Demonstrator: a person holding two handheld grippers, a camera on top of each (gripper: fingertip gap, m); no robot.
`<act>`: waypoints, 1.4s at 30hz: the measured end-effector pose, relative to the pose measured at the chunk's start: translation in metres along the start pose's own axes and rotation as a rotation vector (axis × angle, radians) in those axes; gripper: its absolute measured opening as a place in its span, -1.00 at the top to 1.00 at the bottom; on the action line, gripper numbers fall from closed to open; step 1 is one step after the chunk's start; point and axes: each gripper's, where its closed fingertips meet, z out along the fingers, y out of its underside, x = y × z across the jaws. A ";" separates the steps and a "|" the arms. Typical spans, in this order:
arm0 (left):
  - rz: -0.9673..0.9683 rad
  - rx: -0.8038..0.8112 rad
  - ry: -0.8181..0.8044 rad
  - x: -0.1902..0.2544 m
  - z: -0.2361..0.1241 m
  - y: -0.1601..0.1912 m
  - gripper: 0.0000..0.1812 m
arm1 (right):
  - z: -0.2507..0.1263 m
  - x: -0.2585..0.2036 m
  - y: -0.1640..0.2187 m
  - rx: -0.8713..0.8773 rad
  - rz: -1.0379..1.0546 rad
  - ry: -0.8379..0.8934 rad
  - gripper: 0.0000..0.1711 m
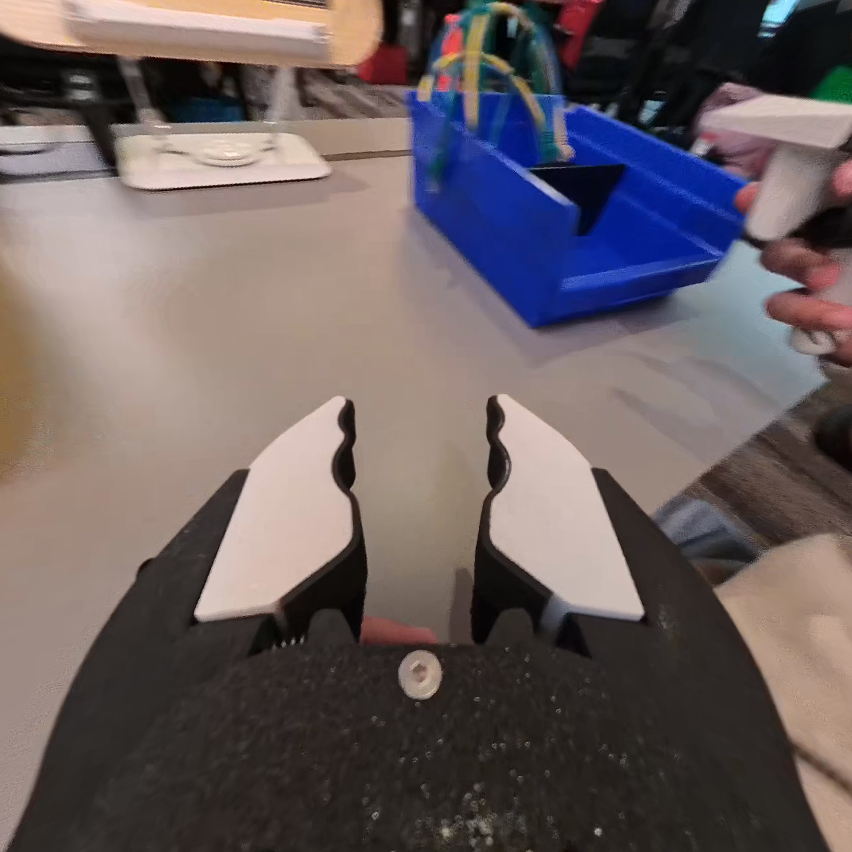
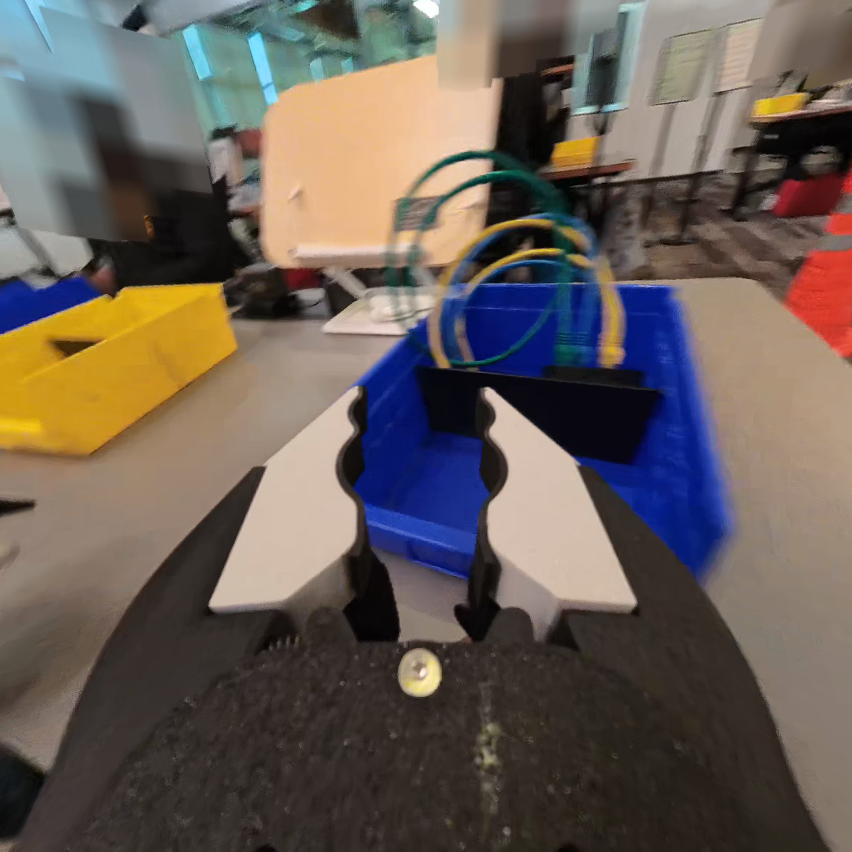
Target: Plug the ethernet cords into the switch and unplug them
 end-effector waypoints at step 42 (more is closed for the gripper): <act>-0.009 -0.188 -0.140 -0.117 0.023 0.008 0.86 | 0.077 -0.103 0.104 -0.293 -0.126 0.113 0.94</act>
